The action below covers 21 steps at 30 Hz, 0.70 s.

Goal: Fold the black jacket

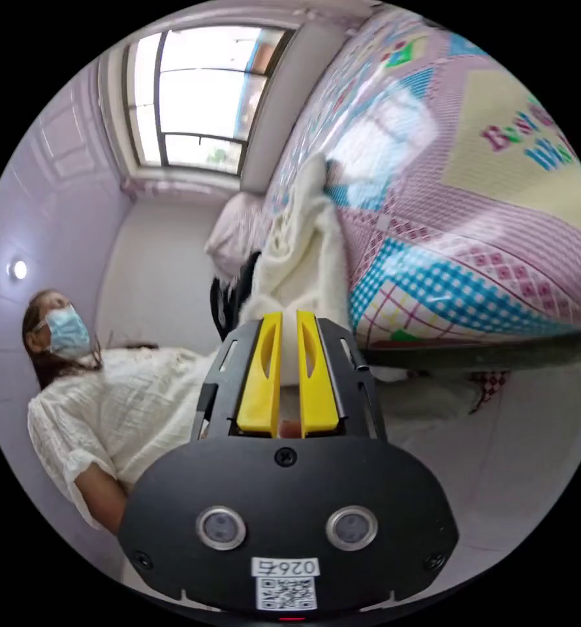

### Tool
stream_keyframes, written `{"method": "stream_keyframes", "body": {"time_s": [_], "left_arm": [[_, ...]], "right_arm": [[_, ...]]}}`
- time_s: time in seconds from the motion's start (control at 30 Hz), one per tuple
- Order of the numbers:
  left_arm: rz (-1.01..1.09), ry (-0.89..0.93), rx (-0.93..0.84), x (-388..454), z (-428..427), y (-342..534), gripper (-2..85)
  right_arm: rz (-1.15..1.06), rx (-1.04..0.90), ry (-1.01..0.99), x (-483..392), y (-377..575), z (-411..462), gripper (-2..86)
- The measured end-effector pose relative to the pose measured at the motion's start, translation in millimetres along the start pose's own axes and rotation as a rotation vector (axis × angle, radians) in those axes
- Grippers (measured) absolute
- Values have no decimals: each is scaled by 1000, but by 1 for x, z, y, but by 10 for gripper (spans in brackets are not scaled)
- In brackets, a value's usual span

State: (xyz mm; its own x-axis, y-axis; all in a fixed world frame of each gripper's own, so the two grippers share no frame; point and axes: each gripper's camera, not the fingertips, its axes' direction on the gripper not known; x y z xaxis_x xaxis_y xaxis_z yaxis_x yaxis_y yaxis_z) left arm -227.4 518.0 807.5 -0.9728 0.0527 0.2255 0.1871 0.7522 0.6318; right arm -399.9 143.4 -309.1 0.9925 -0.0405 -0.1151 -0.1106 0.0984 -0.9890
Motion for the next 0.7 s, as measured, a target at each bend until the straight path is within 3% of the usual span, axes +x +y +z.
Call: {"method": "stream_keyframes", "body": {"time_s": [0.17,0.23,0.37,0.5,0.7], "left_arm": [[114,-103,-167,44,10,-9,7],[110,-114,-209,53,9,-3,-3],[82,-85,-124,51,-4,14,-8],[41,-83,151,44,-28,41,-7],[148,-302,430,81,-6,23,49]], "right_arm": [[102,428,-41,29,30,-56,28],[88,462,28,25,30,-60,32],[2,397,112,6,2,-28,54],[-114,243,161,-19,-39,39,68],[-348,-14,288,-69,-91,171,96]]}}
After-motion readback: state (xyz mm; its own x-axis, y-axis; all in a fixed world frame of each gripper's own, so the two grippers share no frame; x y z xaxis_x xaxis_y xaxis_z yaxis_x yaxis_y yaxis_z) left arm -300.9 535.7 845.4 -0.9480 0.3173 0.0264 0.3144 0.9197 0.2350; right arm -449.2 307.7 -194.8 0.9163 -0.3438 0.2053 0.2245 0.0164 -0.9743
